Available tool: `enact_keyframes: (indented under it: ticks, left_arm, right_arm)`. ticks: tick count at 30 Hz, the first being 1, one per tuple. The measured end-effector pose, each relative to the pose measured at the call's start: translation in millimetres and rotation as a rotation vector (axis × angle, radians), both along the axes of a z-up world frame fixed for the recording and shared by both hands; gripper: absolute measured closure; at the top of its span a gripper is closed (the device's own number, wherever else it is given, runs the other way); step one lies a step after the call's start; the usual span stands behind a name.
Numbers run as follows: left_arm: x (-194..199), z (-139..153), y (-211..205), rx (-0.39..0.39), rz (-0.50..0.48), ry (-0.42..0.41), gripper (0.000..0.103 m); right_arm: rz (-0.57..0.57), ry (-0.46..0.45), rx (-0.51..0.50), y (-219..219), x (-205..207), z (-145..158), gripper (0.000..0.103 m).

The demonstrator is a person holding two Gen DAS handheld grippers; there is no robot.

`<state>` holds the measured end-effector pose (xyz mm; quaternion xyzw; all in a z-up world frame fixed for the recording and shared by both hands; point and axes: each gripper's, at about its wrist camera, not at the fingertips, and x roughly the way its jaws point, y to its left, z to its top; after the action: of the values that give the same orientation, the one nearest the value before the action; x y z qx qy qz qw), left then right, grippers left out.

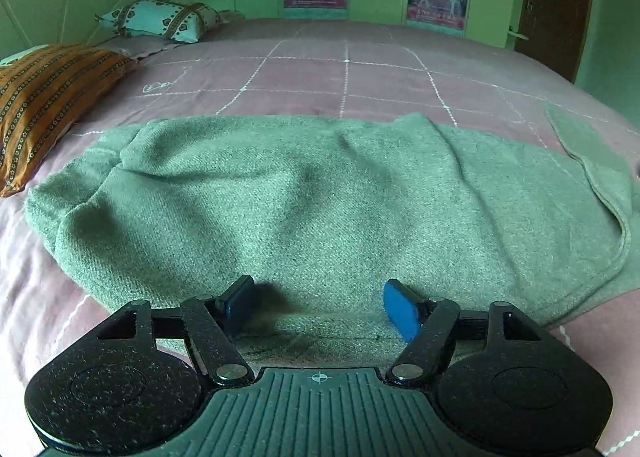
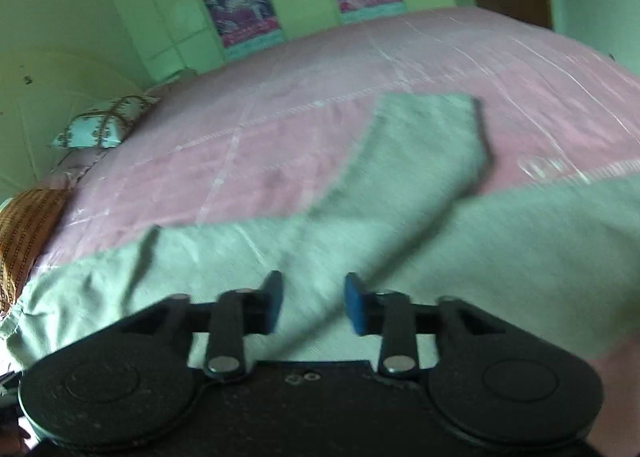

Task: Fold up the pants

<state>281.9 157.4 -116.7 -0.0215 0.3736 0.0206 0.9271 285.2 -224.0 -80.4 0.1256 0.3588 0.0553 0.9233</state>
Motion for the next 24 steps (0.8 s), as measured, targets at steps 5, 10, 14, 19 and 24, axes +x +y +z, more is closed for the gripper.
enact_keyframes:
  ticks: [5, 10, 14, 19, 24]
  left_arm:
    - [0, -2, 4, -0.024, -0.002, -0.011, 0.031]
    - [1, -3, 8, -0.037, -0.014, -0.015, 0.03]
    - [-2, -4, 13, -0.059, -0.034, -0.028, 0.03]
    - [-4, -5, 16, -0.071, -0.047, -0.037, 0.03]
    - [-3, -3, 17, -0.07, -0.046, -0.023, 0.03]
  right_arm:
    - [-0.007, 0.057, -0.208, 52, 59, -13, 0.046]
    - [0.0, 0.154, -0.369, 65, 93, -42, 0.103]
    - [-0.066, 0.038, -0.253, 29, 52, -8, 0.103]
    - [-0.118, 0.005, -0.088, -24, -40, 2, 0.103]
    - [-0.177, 0.057, 0.019, -50, -74, -40, 0.085]
